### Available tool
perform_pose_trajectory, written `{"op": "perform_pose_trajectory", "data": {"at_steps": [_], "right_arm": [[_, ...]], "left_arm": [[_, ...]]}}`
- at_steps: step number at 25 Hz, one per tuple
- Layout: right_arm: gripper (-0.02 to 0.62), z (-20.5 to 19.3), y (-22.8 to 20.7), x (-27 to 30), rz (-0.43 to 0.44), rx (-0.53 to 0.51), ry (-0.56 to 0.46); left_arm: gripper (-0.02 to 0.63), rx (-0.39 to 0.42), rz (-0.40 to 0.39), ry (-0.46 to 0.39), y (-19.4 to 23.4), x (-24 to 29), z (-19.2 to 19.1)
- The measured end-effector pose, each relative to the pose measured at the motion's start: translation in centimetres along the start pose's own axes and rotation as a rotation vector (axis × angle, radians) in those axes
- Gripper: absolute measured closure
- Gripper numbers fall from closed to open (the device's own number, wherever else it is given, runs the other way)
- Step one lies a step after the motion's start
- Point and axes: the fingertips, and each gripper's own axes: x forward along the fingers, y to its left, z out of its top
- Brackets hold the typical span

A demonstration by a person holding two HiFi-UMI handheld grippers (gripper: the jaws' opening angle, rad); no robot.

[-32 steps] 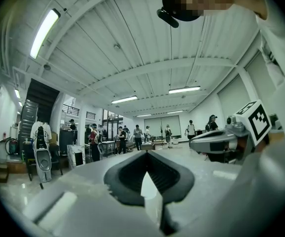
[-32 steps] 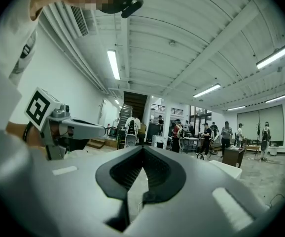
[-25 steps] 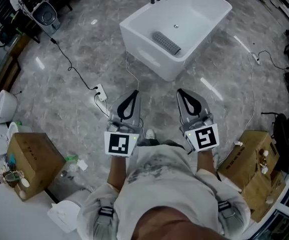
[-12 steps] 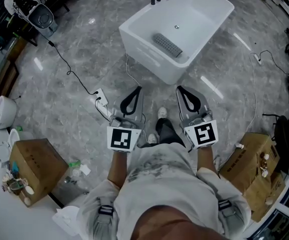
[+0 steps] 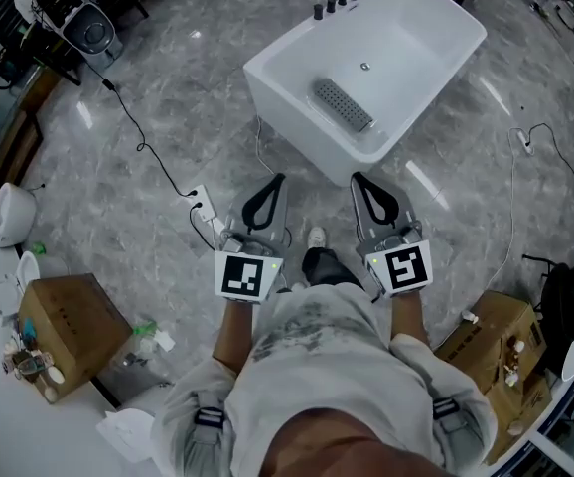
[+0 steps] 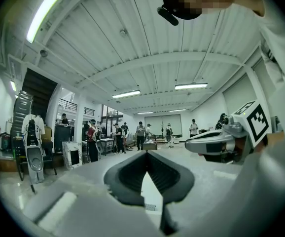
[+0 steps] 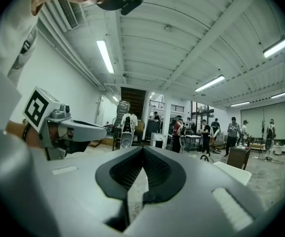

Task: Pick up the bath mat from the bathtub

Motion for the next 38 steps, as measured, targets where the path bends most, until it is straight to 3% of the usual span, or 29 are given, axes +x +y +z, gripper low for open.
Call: {"op": "perform_pose_trajectory", "data": {"at_steps": [7, 16, 27, 38], "right_arm": [[0.594, -0.5, -6.1, 4.3, 0.024, 0.030, 0.021], [0.594, -0.9, -12.1, 7.1, 0.021, 0.028, -0.021], [0.594, -2.0, -17.8, 8.1, -0.085, 0.057, -0.021], [0.592, -3.7, -23.2, 13.0, -0.206, 0.052, 0.012]], "left_arm": [[0.601, 0.007, 0.031, 0.011, 1.4, 7.0, 0.6], [0.601, 0.033, 0.025, 0.008, 1.5, 13.8, 1.7], [0.601, 0.085, -0.055, 0.007, 1.5, 20.1, 1.5], [0.601, 0.048, -0.172, 0.018, 4.0, 28.7, 0.7]]}}
